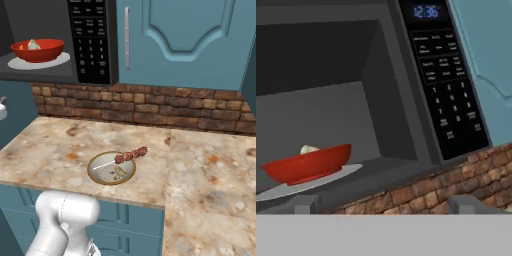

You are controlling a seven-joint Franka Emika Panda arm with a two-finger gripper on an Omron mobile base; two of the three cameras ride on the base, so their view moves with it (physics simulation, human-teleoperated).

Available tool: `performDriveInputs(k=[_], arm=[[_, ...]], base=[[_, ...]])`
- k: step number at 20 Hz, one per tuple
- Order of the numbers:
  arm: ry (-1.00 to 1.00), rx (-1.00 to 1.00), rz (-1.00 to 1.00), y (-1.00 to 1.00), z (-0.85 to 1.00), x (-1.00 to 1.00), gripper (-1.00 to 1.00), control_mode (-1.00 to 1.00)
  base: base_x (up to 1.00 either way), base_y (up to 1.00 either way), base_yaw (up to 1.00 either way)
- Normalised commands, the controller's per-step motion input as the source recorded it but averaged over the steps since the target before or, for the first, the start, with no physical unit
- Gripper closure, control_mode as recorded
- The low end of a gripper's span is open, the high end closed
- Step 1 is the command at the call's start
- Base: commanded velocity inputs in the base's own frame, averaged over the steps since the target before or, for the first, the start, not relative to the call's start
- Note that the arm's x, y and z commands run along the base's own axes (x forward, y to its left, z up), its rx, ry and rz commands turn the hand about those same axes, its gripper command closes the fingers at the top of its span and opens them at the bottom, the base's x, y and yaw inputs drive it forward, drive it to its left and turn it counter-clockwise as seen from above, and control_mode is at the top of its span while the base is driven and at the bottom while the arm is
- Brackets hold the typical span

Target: Place the bowl containing the shrimp and garlic in the microwave. Close the microwave door and press the start button to microwave the meal.

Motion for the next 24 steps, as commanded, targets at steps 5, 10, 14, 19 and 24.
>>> performDriveInputs(k=[5, 10, 14, 19, 24], arm=[[-0.30, -0.16, 0.00, 0.00, -0.01, -0.43, -1.00, -1.00], [-0.36, 0.00, -0.10, 0.26, 0.00, -0.20, -1.00, -1.00], [-0.26, 0.00, -0.14, 0.37, 0.00, -0.16, -1.00, -1.00], [0.03, 0.00, -0.07, 0.10, 0.12, -0.22, -1.00, -1.00], [0.24, -0.09, 0.00, 0.00, 0.16, -0.34, -1.00, -1.00]], base=[[0.00, 0.00, 0.00], [0.00, 0.00, 0.00], [0.00, 0.00, 0.00], [0.00, 0.00, 0.00], [0.00, 0.00, 0.00]])
